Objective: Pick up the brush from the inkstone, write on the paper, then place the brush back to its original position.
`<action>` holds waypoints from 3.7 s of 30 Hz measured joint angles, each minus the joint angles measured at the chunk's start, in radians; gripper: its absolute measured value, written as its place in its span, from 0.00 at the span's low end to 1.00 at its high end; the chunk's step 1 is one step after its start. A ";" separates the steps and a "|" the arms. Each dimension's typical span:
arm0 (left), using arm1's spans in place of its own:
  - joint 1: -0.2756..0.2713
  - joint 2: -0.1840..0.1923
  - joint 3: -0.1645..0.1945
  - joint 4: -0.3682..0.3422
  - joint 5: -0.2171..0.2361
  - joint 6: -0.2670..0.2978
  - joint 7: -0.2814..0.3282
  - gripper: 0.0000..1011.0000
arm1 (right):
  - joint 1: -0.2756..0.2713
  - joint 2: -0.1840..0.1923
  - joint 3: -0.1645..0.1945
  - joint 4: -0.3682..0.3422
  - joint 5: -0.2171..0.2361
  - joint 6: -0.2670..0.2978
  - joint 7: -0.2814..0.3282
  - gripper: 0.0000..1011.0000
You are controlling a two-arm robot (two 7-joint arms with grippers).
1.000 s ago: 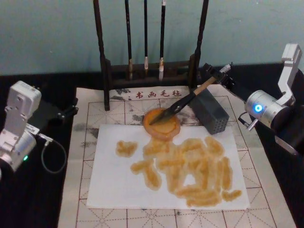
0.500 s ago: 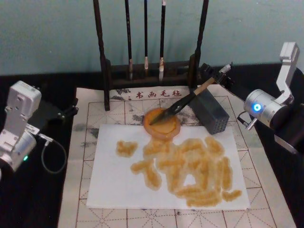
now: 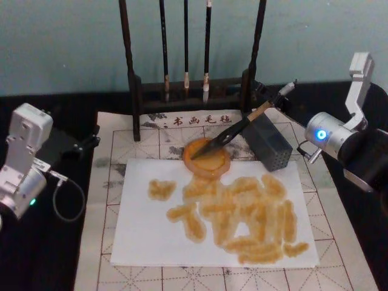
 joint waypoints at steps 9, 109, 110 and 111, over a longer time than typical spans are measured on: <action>0.000 0.000 0.000 0.000 0.000 0.000 0.000 0.99 | 0.015 -0.008 -0.005 0.022 0.030 0.000 -0.019 0.99; 0.000 0.000 0.000 0.000 0.000 0.000 0.000 0.99 | 0.017 0.046 -0.080 -0.062 0.098 -0.046 -0.058 0.18; 0.000 0.000 0.000 0.000 0.000 0.000 0.000 0.99 | 0.019 0.047 -0.084 -0.062 0.090 -0.049 -0.060 0.18; 0.000 0.000 0.000 0.000 0.000 0.000 0.000 0.99 | 0.021 0.047 -0.086 -0.062 0.087 -0.051 -0.060 0.18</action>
